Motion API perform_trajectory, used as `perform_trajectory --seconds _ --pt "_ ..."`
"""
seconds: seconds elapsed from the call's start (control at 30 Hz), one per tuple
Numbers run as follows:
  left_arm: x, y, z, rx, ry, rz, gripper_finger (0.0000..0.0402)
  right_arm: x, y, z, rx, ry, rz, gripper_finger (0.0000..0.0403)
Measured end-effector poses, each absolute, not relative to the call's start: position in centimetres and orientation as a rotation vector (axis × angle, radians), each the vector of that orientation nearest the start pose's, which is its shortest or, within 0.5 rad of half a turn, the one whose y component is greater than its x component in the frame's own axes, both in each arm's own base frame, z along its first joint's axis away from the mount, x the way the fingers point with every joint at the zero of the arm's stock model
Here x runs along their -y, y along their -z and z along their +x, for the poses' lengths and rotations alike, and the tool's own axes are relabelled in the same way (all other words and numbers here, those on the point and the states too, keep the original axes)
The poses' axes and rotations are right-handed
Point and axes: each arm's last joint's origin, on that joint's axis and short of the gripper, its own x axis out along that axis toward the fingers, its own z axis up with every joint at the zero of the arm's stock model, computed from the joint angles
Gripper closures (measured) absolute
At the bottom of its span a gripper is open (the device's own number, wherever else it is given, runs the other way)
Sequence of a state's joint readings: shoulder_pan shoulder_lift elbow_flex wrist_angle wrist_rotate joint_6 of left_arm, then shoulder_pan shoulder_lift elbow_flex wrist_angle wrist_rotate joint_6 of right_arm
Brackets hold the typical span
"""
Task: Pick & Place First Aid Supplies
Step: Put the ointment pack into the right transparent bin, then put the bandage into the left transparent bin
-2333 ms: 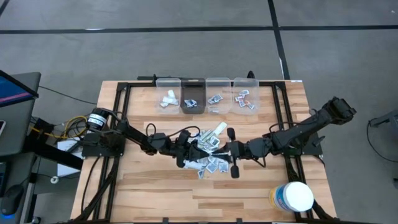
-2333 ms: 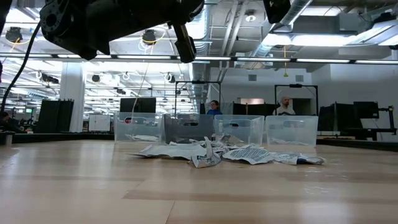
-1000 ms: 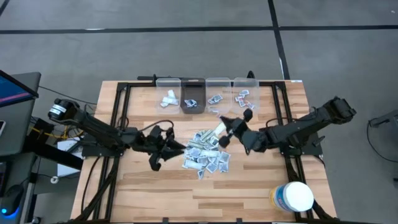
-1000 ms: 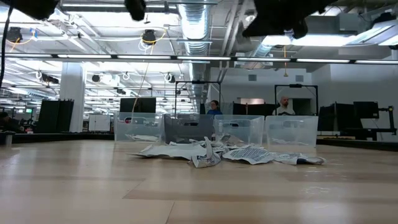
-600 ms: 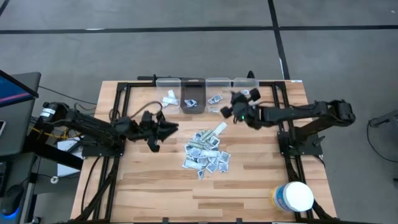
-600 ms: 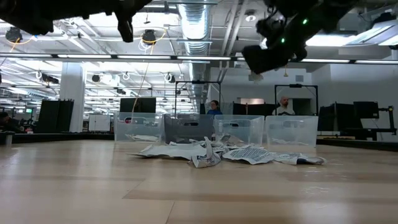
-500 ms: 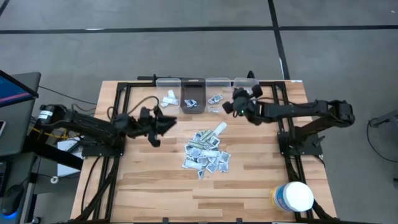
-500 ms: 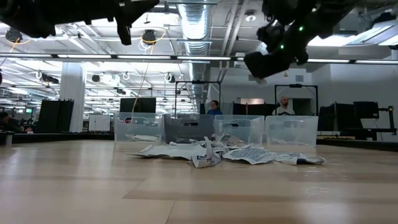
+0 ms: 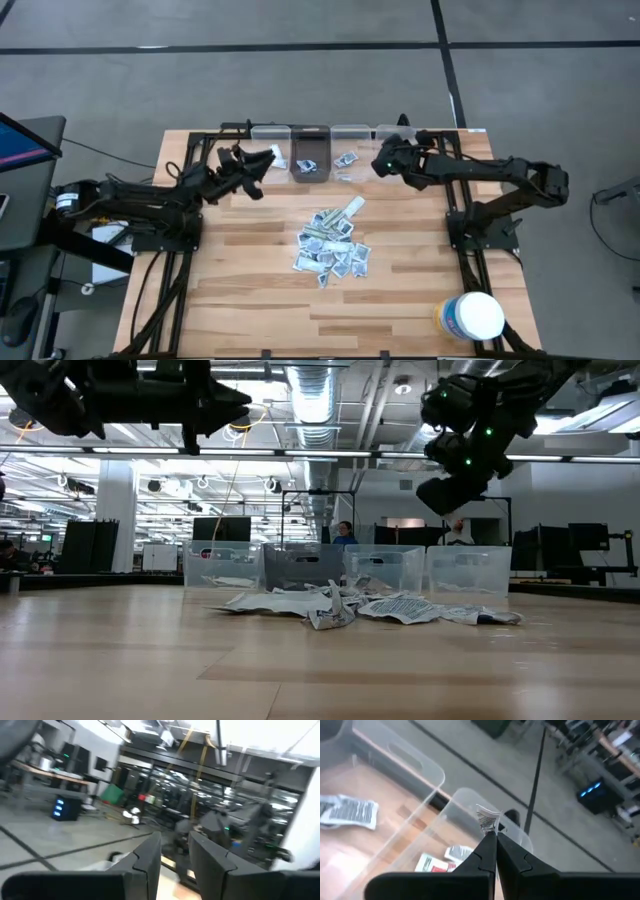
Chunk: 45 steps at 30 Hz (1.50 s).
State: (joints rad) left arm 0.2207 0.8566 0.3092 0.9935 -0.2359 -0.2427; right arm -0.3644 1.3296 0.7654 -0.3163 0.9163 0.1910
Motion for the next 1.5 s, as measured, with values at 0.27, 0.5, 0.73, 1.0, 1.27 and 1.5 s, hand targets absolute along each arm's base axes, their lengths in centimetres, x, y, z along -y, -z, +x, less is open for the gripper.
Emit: perform_trajectory --seconds 0.27,0.5,0.73,1.0,1.27,1.5 --pt "-7.1 -26.5 16.1 0.492 -0.548 -0.202 0.0302 12.0 -21.2 22.1 -0.794 1.272 -0.047 0.0381" --pt "-7.5 -26.3 16.0 0.467 -0.577 -0.198 0.0302 12.6 -21.3 21.8 -0.79 1.299 -0.034 0.0324" --pt "-7.5 -25.8 16.2 0.407 -0.583 -0.206 0.0302 12.6 -21.4 22.0 -0.792 1.279 -0.055 0.0296" --pt "-6.8 -25.4 16.7 0.36 -0.507 -0.219 0.0302 12.4 -21.9 23.0 -0.7 1.167 -0.008 0.0295" --pt "-6.1 -25.4 17.0 0.33 -0.367 -0.21 0.0302 9.8 -23.2 26.1 -0.55 0.618 -0.071 0.0295" --pt "-5.7 -25.0 17.2 0.269 -0.234 -0.201 0.0302 7.6 -23.7 27.2 -0.468 0.335 -0.049 0.0295"
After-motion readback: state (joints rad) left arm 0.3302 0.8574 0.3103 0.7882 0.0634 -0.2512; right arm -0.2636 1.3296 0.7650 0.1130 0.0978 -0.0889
